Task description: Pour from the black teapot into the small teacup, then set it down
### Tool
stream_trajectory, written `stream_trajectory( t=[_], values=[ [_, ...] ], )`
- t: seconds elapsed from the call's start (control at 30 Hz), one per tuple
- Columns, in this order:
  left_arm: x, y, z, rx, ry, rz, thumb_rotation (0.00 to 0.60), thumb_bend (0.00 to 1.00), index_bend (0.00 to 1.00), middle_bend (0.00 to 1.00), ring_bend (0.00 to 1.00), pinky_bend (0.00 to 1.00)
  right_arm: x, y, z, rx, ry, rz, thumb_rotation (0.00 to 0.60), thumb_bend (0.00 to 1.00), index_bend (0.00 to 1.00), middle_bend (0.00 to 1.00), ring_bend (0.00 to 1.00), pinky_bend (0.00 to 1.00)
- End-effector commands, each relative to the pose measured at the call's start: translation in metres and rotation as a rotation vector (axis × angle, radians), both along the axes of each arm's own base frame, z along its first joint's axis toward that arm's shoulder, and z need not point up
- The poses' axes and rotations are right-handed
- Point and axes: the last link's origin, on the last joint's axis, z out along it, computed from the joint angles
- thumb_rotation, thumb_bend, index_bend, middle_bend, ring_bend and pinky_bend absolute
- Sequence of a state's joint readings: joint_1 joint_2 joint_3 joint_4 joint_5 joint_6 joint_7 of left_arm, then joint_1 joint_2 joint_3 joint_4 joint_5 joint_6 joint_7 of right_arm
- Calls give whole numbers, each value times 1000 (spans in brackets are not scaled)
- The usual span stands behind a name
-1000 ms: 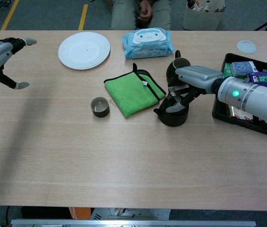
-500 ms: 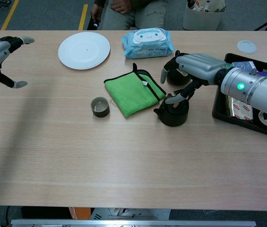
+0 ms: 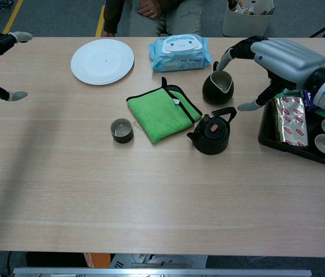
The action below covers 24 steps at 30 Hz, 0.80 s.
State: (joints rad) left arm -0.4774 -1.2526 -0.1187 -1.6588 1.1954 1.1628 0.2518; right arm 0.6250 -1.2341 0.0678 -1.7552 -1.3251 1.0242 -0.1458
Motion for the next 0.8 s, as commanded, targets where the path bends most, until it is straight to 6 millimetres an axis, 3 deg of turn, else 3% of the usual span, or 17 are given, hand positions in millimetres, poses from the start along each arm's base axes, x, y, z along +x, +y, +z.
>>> stream_trajectory(
  t=[0.03, 0.5, 0.8],
  values=[
    [-1, -5, 5, 15, -13, -2, 600, 206, 6, 95, 74, 126, -14, 15, 22, -70, 36, -14, 600, 42, 283, 238, 107, 0],
    [-15, -42, 24, 158, -37, -50, 600, 206, 19, 108, 75, 126, -78, 70, 84, -406, 90, -148, 600, 78, 283, 294, 125, 0],
    [-24, -71, 35, 207, -41, -26, 600, 206, 26, 116, 76, 126, -105, 105, 105, -474, 98, -240, 600, 77, 283, 297, 125, 0]
  ],
)
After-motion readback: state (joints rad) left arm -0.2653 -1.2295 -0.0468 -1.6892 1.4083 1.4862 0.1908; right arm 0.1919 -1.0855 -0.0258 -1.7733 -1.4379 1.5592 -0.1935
